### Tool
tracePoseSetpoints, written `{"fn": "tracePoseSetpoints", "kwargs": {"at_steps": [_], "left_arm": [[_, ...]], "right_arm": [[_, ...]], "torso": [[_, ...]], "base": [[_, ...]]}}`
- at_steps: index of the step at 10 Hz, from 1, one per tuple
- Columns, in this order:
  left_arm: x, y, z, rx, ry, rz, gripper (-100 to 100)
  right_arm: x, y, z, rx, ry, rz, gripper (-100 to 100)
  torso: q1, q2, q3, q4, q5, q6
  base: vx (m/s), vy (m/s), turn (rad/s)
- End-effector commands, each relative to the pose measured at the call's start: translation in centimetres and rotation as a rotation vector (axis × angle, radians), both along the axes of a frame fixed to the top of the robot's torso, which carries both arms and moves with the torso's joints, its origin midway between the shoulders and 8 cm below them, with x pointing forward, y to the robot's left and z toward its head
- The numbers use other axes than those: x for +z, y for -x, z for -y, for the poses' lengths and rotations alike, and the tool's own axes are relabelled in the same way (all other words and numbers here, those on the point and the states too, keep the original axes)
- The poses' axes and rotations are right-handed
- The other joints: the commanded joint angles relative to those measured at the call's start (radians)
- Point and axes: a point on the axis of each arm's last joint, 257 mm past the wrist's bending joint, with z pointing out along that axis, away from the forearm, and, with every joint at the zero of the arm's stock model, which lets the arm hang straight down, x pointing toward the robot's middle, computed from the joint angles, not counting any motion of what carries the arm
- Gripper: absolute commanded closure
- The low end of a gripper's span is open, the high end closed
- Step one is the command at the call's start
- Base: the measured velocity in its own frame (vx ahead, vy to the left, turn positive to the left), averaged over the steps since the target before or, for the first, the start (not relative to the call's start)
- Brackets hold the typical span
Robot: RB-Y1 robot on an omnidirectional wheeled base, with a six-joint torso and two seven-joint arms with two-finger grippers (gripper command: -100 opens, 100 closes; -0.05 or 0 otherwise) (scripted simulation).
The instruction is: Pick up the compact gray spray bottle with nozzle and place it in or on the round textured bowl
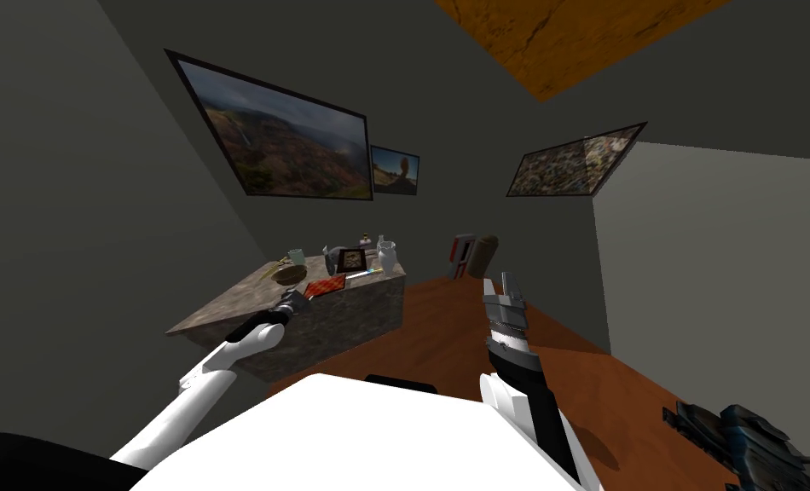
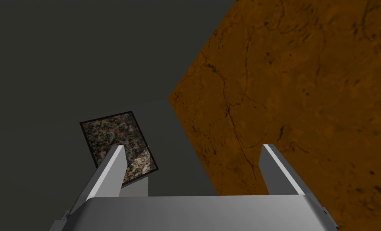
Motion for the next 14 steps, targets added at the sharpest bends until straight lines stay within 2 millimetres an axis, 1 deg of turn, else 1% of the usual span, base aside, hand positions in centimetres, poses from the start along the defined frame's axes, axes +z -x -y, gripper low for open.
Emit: {"fn": "tracePoseSetpoints", "kwargs": {"at_steps": [1,2,3,4,5,6,8,9,10,11,12,13,14], "left_arm": [[0.6,-0.3,-2.5,0.048,0.053,0.003,-100],[-0.4,0.2,-2.9,0.061,0.062,-0.019,-100],[0.7,0.0,-4.9,0.097,0.107,-0.001,-100],[-0.4,0.5,-5.3,0.111,0.117,-0.023,-100],[-0.7,0.7,-5.5,0.116,0.12,-0.029,-100],[0.5,0.4,-7.1,0.147,0.169,-0.008,-100],[-0.7,1.2,-7.7,0.167,0.179,-0.029,-100],[0.4,1.0,-9.4,0.2,0.233,-0.007,-100],[-0.6,1.6,-9.8,0.216,0.242,-0.023,-100],[0.7,1.3,-11.2,0.243,0.296,0.006,-100],[-0.3,2.0,-11.6,0.262,0.307,-0.011,-100],[1.0,1.6,-12.8,0.286,0.363,0.021,-100],[-0.1,2.4,-13.2,0.304,0.374,0.005,-100]], "right_arm": [[0.0,0.0,0.0,0.0,0.0,0.0,0],[0.0,0.0,0.0,0.0,0.0,0.0,0],[0.0,0.0,0.0,0.0,0.0,0.0,0],[0.0,0.0,0.0,0.0,0.0,0.0,0],[0.0,0.0,0.0,0.0,0.0,0.0,0],[0.0,0.0,0.0,0.0,0.0,0.0,0],[0.0,0.0,0.0,0.0,0.0,0.0,0],[0.0,0.0,0.0,0.0,0.0,0.0,0],[0.0,0.0,0.0,0.0,0.0,0.0,0],[0.0,0.0,0.0,0.0,0.0,0.0,0],[0.0,0.0,0.0,0.0,0.0,0.0,0],[0.0,0.0,0.0,0.0,0.0,0.0,0],[0.0,0.0,0.0,0.0,0.0,0.0,0]], "torso": [[0.0,0.0,0.0,0.0,0.0,0.0],[-0.001,0.0,0.0,0.0,0.0,0.0],[-0.001,0.0,0.0,0.0,0.0,0.0],[-0.001,-0.001,-0.001,0.0,0.0,0.0],[-0.001,-0.001,-0.001,0.0,0.0,0.0],[0.001,0.0,0.0,0.0,0.0,0.0],[0.0,-0.001,0.0,0.0,0.0,0.0],[0.002,0.001,0.0,0.0,0.001,0.0],[0.001,0.0,0.0,0.0,0.0,0.0],[0.0,-0.001,0.0,0.0,0.0,0.0],[0.0,-0.002,-0.001,0.0,0.0,0.001],[0.0,-0.001,-0.001,0.0,0.0,0.0],[0.0,-0.003,-0.002,-0.001,0.0,0.0]], "base": [[0.041,-0.057,-0.019],[0.035,-0.058,-0.013],[0.058,-0.064,-0.025],[0.058,-0.054,-0.012],[0.024,-0.02,0.005],[0.043,-0.044,-0.028],[0.038,-0.027,-0.007],[0.045,-0.04,-0.034],[0.052,-0.044,-0.012],[0.07,-0.053,-0.025],[0.061,-0.046,-0.016],[0.092,-0.042,-0.02],[0.075,-0.031,-0.017]]}}
